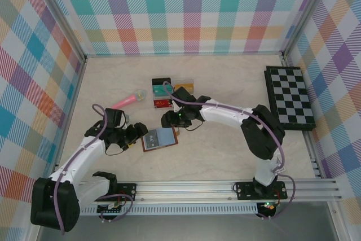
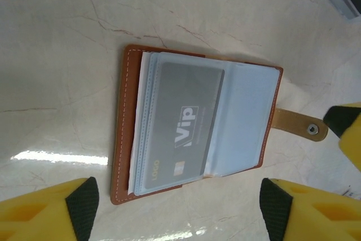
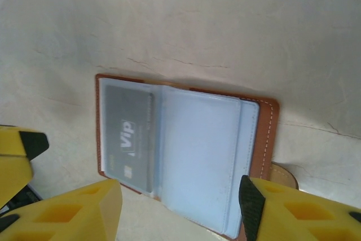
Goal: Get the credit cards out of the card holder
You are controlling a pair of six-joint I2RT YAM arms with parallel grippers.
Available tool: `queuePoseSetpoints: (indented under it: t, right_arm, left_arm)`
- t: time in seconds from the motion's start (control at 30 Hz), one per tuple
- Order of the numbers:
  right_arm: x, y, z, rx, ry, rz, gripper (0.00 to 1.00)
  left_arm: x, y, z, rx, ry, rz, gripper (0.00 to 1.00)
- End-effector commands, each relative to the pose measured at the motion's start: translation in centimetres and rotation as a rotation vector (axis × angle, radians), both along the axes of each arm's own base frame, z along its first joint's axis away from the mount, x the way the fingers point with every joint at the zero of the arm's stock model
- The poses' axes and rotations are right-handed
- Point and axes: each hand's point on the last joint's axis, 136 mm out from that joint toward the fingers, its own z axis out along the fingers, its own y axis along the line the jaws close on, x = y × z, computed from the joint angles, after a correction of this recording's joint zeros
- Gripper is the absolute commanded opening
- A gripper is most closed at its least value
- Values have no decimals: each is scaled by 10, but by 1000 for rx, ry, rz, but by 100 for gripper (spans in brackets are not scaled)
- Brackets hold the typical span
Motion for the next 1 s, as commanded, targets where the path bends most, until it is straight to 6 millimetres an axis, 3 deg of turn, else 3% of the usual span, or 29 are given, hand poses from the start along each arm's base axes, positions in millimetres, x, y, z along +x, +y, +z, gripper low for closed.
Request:
queuePoseSetpoints:
  t: [0.0,0.1,0.23,0.97]
  right_arm:
    - [2,16,9,37,35,1,56]
    - [2,19,-2,6,51,11,55]
    - [7,19,-14,-47,59,9,54]
    - [6,16,-48,-143,113,32,54]
  left_arm:
    - [-1,-4,-7,-40,26,1,71]
    - [2,-9,-12,-66,44,-8,57]
    - [6,-14,-15,-85,51,-14,47]
    - [18,-24,-26,-87,79,-42,41]
